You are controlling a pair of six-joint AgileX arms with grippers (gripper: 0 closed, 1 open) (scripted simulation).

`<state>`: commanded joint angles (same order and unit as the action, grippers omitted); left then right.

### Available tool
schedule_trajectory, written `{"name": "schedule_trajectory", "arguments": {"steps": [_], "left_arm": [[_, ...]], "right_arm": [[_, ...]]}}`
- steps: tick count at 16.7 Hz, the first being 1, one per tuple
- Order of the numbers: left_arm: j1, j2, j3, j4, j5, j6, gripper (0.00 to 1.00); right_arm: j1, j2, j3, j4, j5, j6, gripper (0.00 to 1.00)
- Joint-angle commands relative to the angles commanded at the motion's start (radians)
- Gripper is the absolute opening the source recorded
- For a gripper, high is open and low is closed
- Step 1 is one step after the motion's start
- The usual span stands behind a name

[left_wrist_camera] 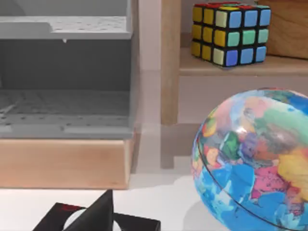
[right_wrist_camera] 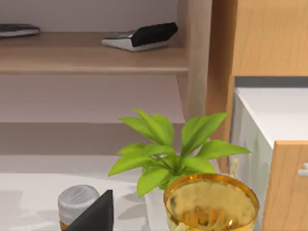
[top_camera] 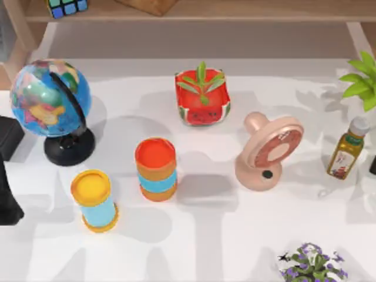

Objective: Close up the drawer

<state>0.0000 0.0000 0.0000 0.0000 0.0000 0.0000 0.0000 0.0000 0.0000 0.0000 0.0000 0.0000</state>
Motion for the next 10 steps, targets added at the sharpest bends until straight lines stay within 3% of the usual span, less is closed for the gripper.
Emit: {"name": "schedule_trajectory", "arguments": {"steps": [4, 10], "left_arm": [[0.000, 0.000, 0.000, 0.000, 0.000, 0.000, 1.00], [0.000, 0.000, 0.000, 0.000, 0.000, 0.000, 1.00]], "right_arm": [[-0.033, 0.038, 0.037, 0.012, -0.033, 0.001, 1.00], [-0.253, 0.361, 0.293, 0.082, -0.252, 0.006, 1.00]]}}
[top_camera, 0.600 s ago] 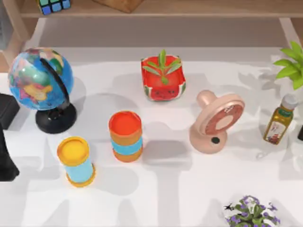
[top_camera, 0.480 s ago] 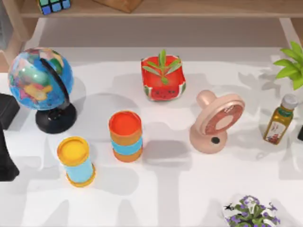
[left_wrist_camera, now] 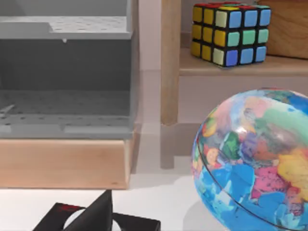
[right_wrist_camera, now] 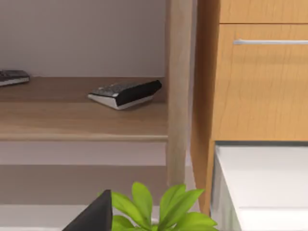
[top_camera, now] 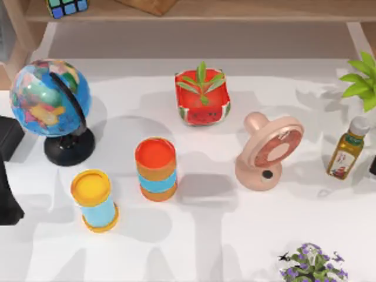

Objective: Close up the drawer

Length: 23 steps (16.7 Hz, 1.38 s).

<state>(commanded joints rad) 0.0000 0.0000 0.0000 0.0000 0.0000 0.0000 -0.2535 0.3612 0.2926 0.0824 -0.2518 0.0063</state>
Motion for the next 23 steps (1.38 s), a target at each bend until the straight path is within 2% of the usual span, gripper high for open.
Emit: {"name": "schedule_trajectory", "arguments": {"steps": [4, 7, 15, 19, 23], "left_arm": [[0.000, 0.000, 0.000, 0.000, 0.000, 0.000, 1.00], [0.000, 0.000, 0.000, 0.000, 0.000, 0.000, 1.00], [0.000, 0.000, 0.000, 0.000, 0.000, 0.000, 1.00], [0.000, 0.000, 0.000, 0.000, 0.000, 0.000, 1.00], [0.000, 0.000, 0.000, 0.000, 0.000, 0.000, 1.00]], "right_arm": [[-0.152, 0.241, 0.177, 0.050, -0.152, 0.004, 1.00], [-0.227, 0.349, 0.263, 0.074, -0.226, 0.006, 1.00], [-0.243, 0.374, 0.281, 0.089, -0.244, -0.003, 1.00], [-0.255, 0.464, 0.269, 0.214, -0.277, -0.128, 1.00], [-0.287, 0.651, 0.234, 0.429, -0.325, -0.360, 1.00]]}}
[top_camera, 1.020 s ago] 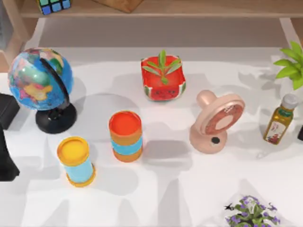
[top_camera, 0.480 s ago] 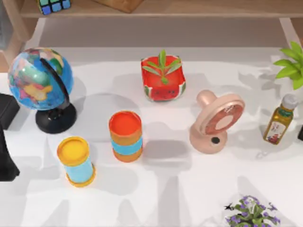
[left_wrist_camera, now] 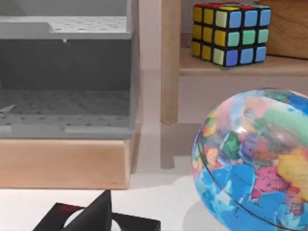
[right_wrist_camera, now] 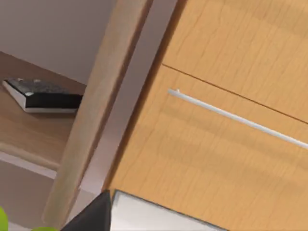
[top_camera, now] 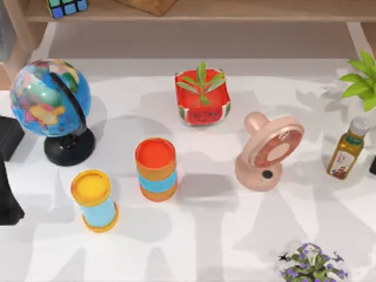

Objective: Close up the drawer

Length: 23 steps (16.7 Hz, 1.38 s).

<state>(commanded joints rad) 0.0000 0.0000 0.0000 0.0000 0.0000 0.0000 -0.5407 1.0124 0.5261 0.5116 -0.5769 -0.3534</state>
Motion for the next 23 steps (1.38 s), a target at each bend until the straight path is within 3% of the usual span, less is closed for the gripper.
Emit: {"name": "schedule_trajectory", "arguments": {"steps": [14, 18, 23], "left_arm": [[0.000, 0.000, 0.000, 0.000, 0.000, 0.000, 1.00], [0.000, 0.000, 0.000, 0.000, 0.000, 0.000, 1.00], [0.000, 0.000, 0.000, 0.000, 0.000, 0.000, 1.00]], "right_arm": [[-0.177, 0.872, -0.105, 0.935, -0.136, -1.019, 1.00], [-0.203, 1.005, -0.094, 1.082, -0.138, -1.176, 1.00], [-0.207, 1.023, -0.092, 1.102, -0.137, -1.198, 1.00]]}}
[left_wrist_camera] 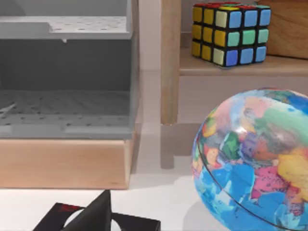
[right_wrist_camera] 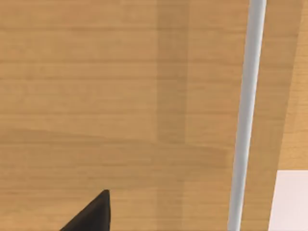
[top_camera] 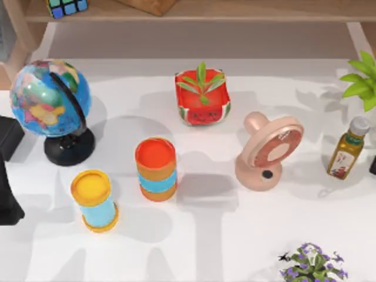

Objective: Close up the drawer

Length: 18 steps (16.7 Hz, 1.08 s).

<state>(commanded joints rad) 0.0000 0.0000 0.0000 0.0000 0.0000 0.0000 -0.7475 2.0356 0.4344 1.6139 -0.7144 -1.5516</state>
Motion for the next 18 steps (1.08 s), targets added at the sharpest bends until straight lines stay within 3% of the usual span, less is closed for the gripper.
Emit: {"name": "schedule_trajectory", "arguments": {"steps": [11, 18], "left_arm": [[0.000, 0.000, 0.000, 0.000, 0.000, 0.000, 1.00], [0.000, 0.000, 0.000, 0.000, 0.000, 0.000, 1.00]], "right_arm": [[0.059, 0.025, 0.079, -0.055, 0.059, -0.001, 1.00], [0.059, 0.025, 0.079, -0.055, 0.059, -0.001, 0.47]]}}
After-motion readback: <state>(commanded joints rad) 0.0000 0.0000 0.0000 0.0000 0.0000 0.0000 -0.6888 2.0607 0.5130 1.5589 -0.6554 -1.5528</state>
